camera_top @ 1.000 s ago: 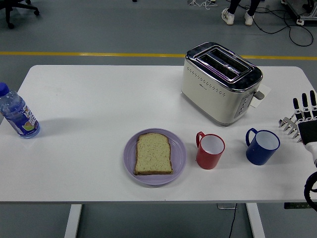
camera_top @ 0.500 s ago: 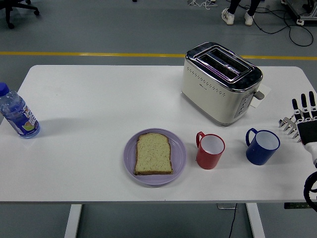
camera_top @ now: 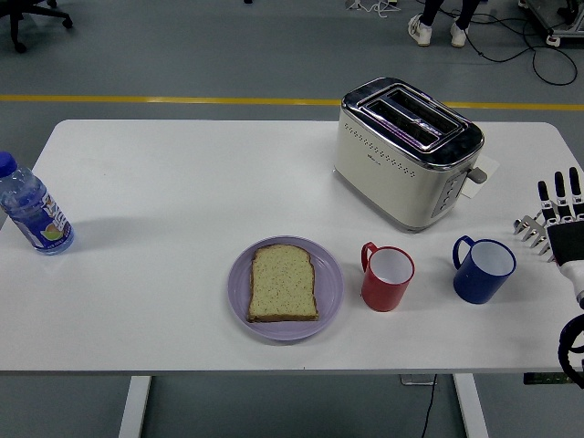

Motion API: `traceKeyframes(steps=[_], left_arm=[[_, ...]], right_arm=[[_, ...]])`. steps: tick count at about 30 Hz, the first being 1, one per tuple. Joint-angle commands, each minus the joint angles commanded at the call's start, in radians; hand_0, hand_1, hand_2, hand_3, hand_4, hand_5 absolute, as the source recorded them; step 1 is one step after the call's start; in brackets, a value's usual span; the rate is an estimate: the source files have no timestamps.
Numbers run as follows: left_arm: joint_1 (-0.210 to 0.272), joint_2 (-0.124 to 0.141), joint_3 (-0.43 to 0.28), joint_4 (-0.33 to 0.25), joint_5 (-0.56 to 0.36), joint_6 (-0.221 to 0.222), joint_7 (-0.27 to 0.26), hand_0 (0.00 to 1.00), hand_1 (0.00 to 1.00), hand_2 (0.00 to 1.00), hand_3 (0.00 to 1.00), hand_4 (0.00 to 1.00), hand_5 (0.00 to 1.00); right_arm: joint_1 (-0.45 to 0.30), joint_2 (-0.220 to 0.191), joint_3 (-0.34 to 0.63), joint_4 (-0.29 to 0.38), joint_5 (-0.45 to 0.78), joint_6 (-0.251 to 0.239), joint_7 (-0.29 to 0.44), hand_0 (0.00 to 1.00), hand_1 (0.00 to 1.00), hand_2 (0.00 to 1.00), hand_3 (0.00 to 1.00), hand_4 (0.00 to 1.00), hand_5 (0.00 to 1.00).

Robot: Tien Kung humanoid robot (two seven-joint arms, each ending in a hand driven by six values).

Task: Pick up the cup,pour liquid into bread,place the cup on the desk

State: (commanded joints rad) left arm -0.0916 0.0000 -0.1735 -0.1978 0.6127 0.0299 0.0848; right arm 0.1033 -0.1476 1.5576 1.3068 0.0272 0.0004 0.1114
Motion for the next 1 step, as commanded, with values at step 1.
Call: traceKeyframes(steps=[1], left_arm=[[0.0, 0.0, -0.001, 0.0, 0.0, 0.0, 0.0, 0.636, 0.645, 0.656, 0.546, 0.32, 0.843]], right_arm=[[0.0, 0.0, 0.0, 0.0, 0.0, 0.001, 0.0, 0.834, 0.768, 0.804, 0.801, 0.694, 0.36]])
